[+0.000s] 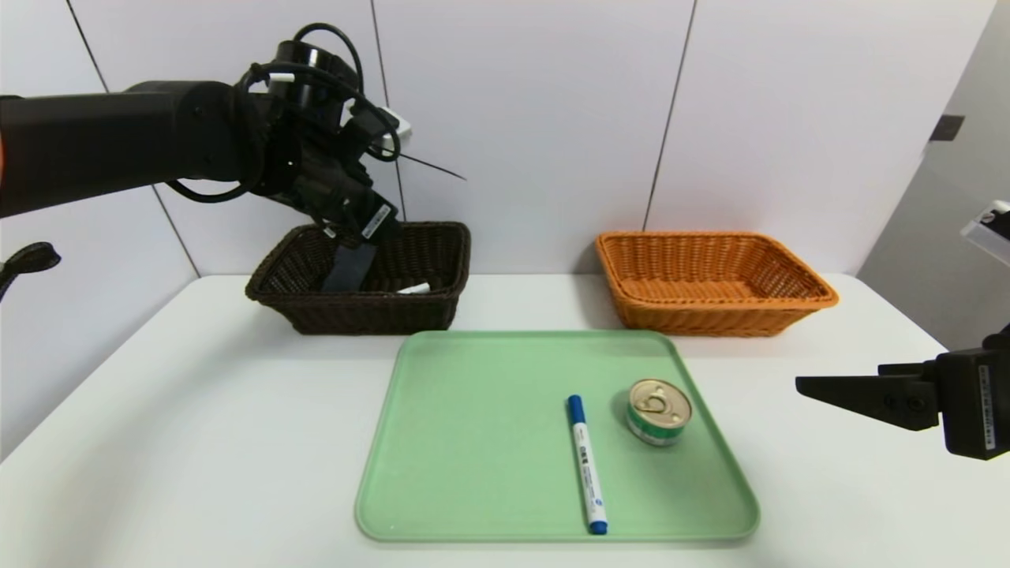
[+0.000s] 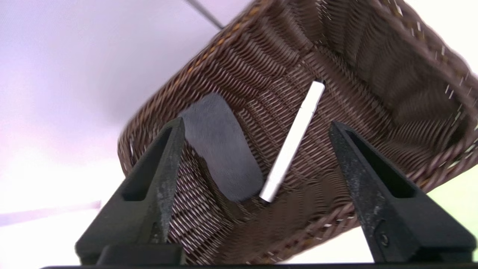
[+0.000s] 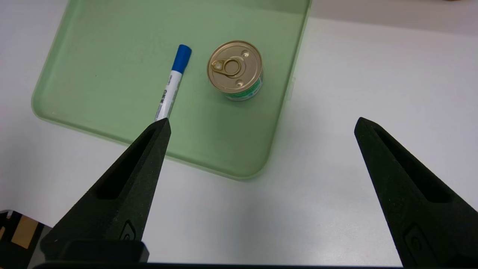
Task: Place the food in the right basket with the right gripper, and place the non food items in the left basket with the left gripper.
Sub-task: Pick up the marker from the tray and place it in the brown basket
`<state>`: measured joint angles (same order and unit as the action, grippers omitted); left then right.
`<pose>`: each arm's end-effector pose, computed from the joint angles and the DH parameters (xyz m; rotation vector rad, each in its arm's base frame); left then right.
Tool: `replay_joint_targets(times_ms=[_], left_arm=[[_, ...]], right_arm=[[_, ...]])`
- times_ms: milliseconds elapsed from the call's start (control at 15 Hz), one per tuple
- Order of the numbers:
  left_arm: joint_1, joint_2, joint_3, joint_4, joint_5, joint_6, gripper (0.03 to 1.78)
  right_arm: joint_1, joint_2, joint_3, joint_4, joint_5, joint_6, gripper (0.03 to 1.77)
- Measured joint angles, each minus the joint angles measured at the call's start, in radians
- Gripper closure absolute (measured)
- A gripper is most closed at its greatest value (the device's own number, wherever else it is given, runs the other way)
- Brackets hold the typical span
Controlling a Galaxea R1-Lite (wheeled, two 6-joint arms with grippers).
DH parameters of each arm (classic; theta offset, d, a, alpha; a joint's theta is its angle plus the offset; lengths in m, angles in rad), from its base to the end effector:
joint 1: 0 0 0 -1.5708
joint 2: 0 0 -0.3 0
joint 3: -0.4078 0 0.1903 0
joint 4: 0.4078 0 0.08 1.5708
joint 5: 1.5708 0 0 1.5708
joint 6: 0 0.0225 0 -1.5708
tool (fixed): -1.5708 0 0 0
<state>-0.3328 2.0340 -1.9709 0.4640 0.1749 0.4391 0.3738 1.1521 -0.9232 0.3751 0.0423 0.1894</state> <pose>0.3807 -0.1274 0.2813 0.5610 0.4709 -0.2651 0.1390 0.0555 0.2497 0.0807 0.6353 0.3447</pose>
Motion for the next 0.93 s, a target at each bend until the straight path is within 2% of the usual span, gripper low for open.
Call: replay_joint_targets(times_ms=[267, 600, 733, 933], left_arm=[[-0.116, -0.074, 0.007, 0.177, 0.145, -0.305, 0.30], [-0.344, -0.109, 0.007, 0.363, 0.323, -0.687, 0.20], [-0.428, -0.087, 0.007, 0.451, 0.356, -0.848, 0.18], [-0.533, -0.028, 0.003, 0.537, 0.359, -1.050, 0.16]], right_arm=[[0.002, 0.000, 0.000, 0.000, 0.000, -0.001, 0.10], [0.002, 0.000, 0.003, 0.000, 0.000, 0.001, 0.10], [0.002, 0.000, 0.004, 0.000, 0.000, 0.001, 0.10], [0.002, 0.000, 0.004, 0.001, 0.000, 0.003, 0.10]])
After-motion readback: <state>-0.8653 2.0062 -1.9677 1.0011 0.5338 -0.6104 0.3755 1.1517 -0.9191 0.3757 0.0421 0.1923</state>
